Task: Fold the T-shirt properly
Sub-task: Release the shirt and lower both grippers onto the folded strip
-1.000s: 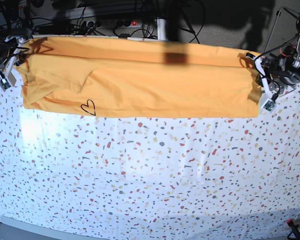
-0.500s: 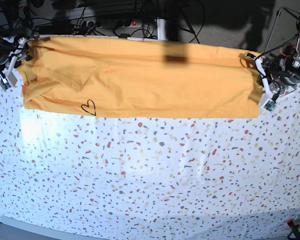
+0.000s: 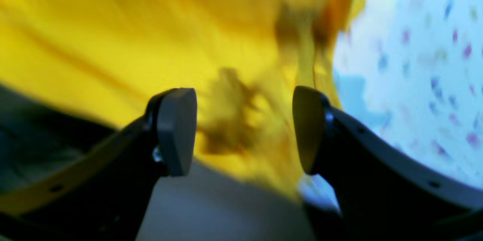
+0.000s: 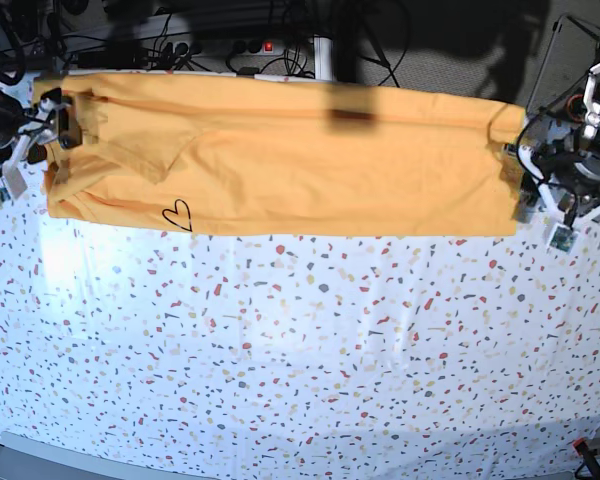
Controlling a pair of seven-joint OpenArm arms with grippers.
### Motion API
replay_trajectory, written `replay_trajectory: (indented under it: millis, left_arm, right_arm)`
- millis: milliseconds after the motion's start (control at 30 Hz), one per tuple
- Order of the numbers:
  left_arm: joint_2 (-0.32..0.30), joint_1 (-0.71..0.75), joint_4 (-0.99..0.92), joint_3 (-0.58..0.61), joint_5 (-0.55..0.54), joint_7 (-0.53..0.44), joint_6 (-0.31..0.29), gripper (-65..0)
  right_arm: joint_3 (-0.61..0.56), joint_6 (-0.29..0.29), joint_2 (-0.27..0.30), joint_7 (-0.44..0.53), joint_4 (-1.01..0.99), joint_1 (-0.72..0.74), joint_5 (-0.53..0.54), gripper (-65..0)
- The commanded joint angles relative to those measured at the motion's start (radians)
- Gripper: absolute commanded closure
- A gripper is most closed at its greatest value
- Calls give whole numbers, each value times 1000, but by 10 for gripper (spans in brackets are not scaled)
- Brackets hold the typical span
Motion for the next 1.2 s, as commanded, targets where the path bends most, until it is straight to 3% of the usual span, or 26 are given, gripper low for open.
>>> replay_trajectory:
  millis: [0,67,167,300,400,500,567,733,967,1167]
  left_arm:
    - [-14,-12,37,-8,-46,-46,-4,-292]
    - [-5,-16,69,-8,-105,-88,-34,-292]
    - [-4,-16,60,-5,-201,-111,-135,-292]
    - [34,-13,-6,2,-306,-89,-185,-292]
    - [93,-13,-66,3,-306,-90,-205,-292]
    - [159,-13,-127,3,-305,-90,-243,-292]
    - [207,-13,-175,3,-304,-90,-264,-292]
    - [269,-14,-300,3,-244,-98,-278,-292]
    - [272,-34,-459,3,-134,-161,-278,-292]
    - [273,-169,-658,3,-86,-194,-278,-292]
  right_arm:
    - [13,9,15,11,16,27,29,-396]
    - [13,9,-10,12,16,71,32,-396]
    - [13,9,-64,13,13,122,43,-396]
    - [12,9,-141,12,12,148,46,-396]
    - [12,9,-191,36,12,147,-72,-394]
    - [12,9,-237,135,12,148,-245,-394]
    - [12,9,-260,182,8,148,-301,-394]
    - [-43,9,-275,193,-90,153,-316,-394]
    - [-154,9,-275,259,-417,307,-371,-394]
    - [-220,9,-275,265,-639,481,-419,-394]
